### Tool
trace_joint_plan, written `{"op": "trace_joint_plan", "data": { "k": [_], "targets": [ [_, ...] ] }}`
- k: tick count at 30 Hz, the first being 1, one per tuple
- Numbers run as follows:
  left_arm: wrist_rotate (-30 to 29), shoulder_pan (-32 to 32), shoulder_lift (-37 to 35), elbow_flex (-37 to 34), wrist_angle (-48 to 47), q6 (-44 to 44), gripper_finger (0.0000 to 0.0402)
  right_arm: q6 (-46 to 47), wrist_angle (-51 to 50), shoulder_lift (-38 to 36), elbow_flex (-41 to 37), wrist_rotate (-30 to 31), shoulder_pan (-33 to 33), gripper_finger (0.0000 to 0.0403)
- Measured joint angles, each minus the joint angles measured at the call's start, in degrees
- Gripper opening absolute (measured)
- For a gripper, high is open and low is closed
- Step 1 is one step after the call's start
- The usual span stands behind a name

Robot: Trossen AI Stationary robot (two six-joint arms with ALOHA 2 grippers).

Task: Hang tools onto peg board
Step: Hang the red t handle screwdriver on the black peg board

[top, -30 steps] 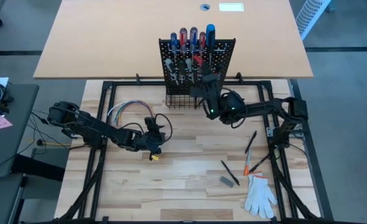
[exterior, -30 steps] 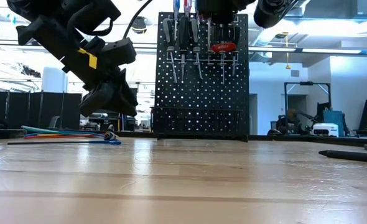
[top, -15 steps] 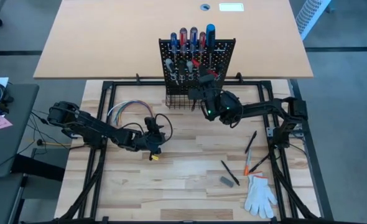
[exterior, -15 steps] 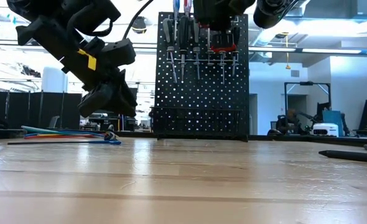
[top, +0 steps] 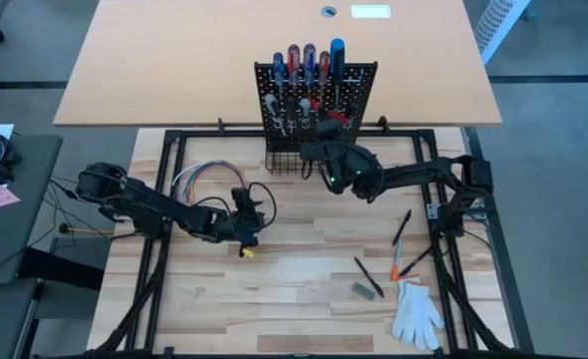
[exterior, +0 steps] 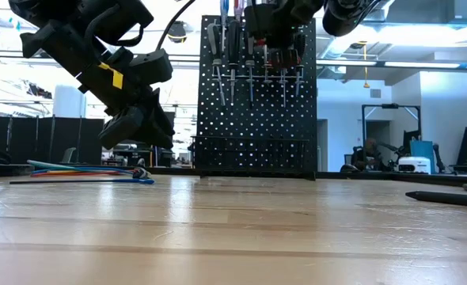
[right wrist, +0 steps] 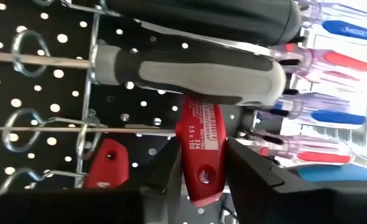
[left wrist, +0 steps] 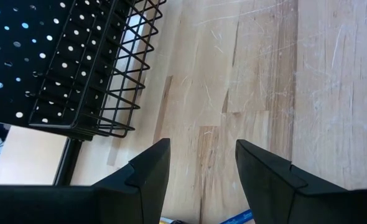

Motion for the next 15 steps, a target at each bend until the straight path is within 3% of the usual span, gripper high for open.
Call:
{"op": "trace_joint_plan", "data": {
  "k": [9, 15],
  "targets": [
    [0.0, 0.0, 0.0, 0.0, 0.0, -0.4, 0.0178, 2.5, -4.4, -2.1, 0.0, 0.5, 0.0, 0.0153],
    [0.0, 0.0, 0.0, 0.0, 0.0, -0.4, 0.0178, 13.5, -19.5, -7.5, 0.0, 0.3, 1.4, 0.0202]
  ]
}}
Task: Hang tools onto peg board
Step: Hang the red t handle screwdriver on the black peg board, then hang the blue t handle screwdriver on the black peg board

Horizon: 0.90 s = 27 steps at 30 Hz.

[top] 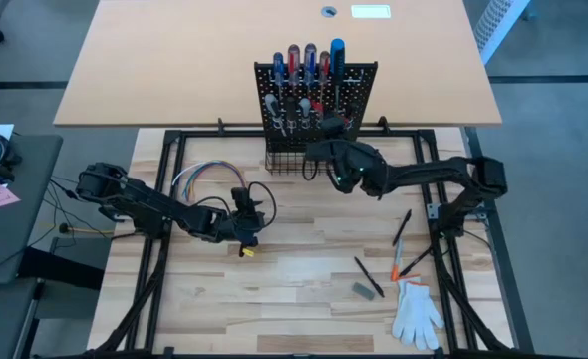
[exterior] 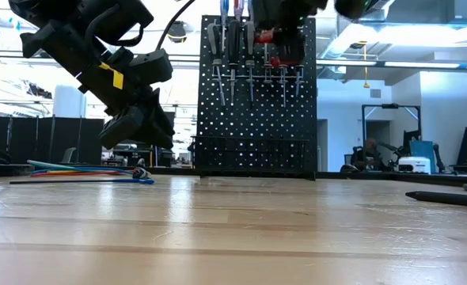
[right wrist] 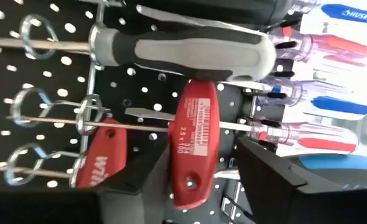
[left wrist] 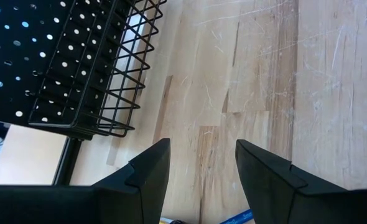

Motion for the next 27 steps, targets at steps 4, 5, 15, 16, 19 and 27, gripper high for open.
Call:
{"op": "trace_joint_plan", "data": {
  "k": [4, 5, 15, 16, 19, 27],
  "targets": [
    [0.7, 0.0, 0.0, 0.0, 0.0, 0.0, 0.0178, 12.0, -11.8, -3.6, 0.0, -0.3, 0.7, 0.0243],
    [1.1, 0.0, 0.0, 0.0, 0.0, 0.0, 0.0178, 14.6, -14.0, -4.4, 0.0, -0.3, 0.8, 0.025],
    [1.1, 0.0, 0.0, 0.0, 0.9, 0.1, 0.0178, 21.5, -19.8, -6.9, 0.0, -0.6, -0.2, 0.026],
    [1.1, 0.0, 0.0, 0.0, 1.0, 0.1, 0.0178, 21.5, -19.8, -6.9, 0.0, -0.6, -0.2, 0.026],
    [1.1, 0.0, 0.0, 0.0, 1.0, 0.2, 0.0178, 21.6, -19.8, -6.9, 0.0, -1.0, -0.1, 0.026],
    [1.1, 0.0, 0.0, 0.0, -1.9, -1.7, 0.0178, 30.9, -25.7, -9.0, 0.0, -1.5, 6.8, 0.026]
  ]
}}
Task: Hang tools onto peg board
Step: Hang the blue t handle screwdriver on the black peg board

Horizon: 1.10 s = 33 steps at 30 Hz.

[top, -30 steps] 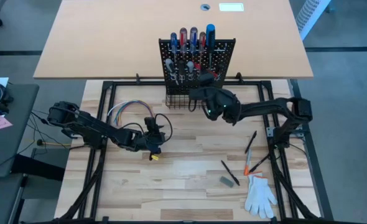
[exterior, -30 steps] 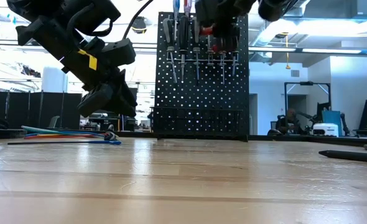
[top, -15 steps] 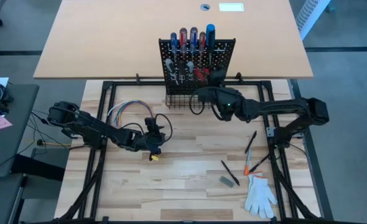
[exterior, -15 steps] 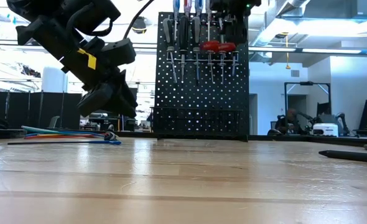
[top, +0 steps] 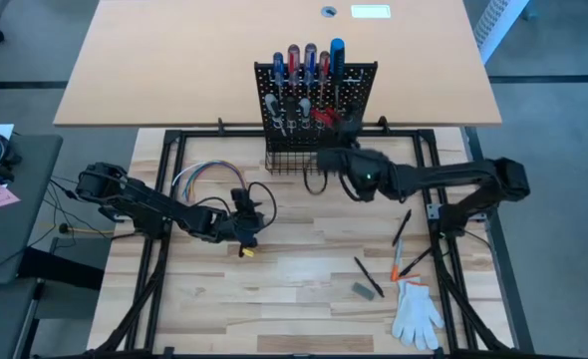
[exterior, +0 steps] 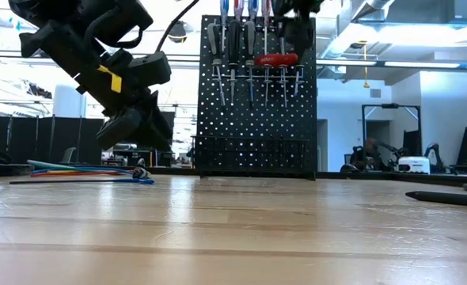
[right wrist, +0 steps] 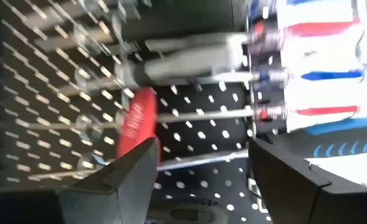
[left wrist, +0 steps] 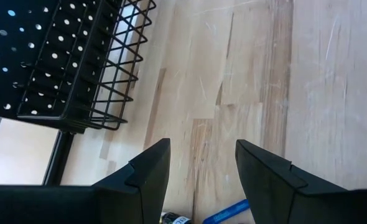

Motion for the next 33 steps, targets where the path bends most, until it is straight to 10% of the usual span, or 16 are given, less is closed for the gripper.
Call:
{"op": "trace_joint_plan", "data": {
  "k": [18, 24, 33],
  "targets": [
    [0.0, -0.1, -0.1, 0.0, 0.0, 0.0, 0.0178, 47.2, -27.3, -11.8, 0.0, -2.9, 22.6, 0.026],
    [0.1, -2.7, -6.4, 0.0, -14.5, -4.7, 0.0178, 70.7, -39.4, -10.5, 0.0, -5.1, 27.9, 0.026],
    [30.9, -0.6, -17.9, -1.2, -23.6, -14.4, 0.0178, 93.9, -45.3, 4.4, 0.0, -8.3, 30.2, 0.026]
  ]
}}
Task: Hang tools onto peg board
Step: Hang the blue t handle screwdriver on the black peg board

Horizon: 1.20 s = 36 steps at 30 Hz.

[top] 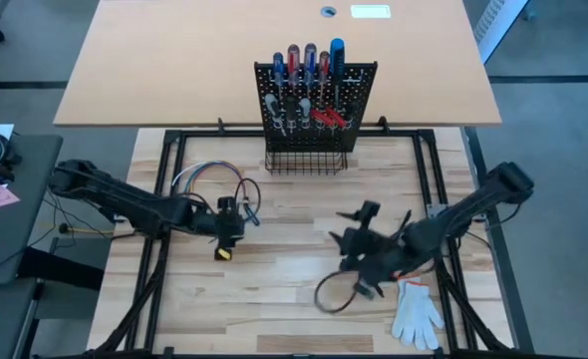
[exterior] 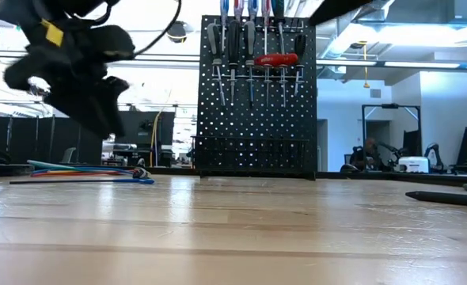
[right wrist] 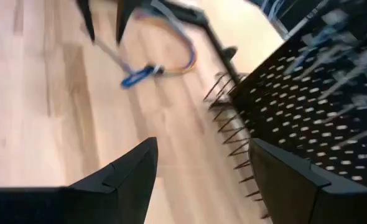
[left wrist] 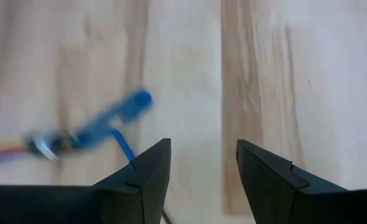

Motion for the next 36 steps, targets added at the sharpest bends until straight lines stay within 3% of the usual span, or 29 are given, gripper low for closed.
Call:
{"op": "trace_joint_plan", "data": {
  "k": [5, 9, 15, 23, 28, 32, 36],
  "targets": [
    [2.2, 0.0, 1.2, -2.9, -3.0, -9.3, 0.0178, -5.9, 13.2, 10.8, 0.0, -0.4, -0.2, 0.026],
    [2.5, 0.8, 5.4, -6.4, 0.9, -12.2, 0.0178, -11.1, 27.1, 16.6, 0.0, -1.0, -2.2, 0.0259],
    [2.7, 3.3, 11.8, -6.7, 5.8, -14.5, 0.0158, -16.1, 40.0, 22.8, 0.0, -14.4, -8.2, 0.0255],
    [2.0, 4.0, 12.5, -6.9, 9.0, -16.9, 0.0078, -11.2, 45.5, 31.9, 0.0, -27.2, -14.1, 0.0254],
    [0.6, 2.7, 11.9, -7.1, 12.9, -15.8, 0.0015, -10.5, 49.1, 33.6, 0.0, -29.5, -14.7, 0.0254],
    [0.3, 1.9, 8.4, -5.1, 7.9, -17.3, 0.0005, -11.3, 48.7, 32.9, 0.0, -29.4, -14.8, 0.0254],
    [-10.6, 2.5, 3.3, -3.7, -2.7, -19.9, 0.0001, -12.9, 48.8, 32.5, 0.0, -29.2, -14.8, 0.0254]
  ]
}}
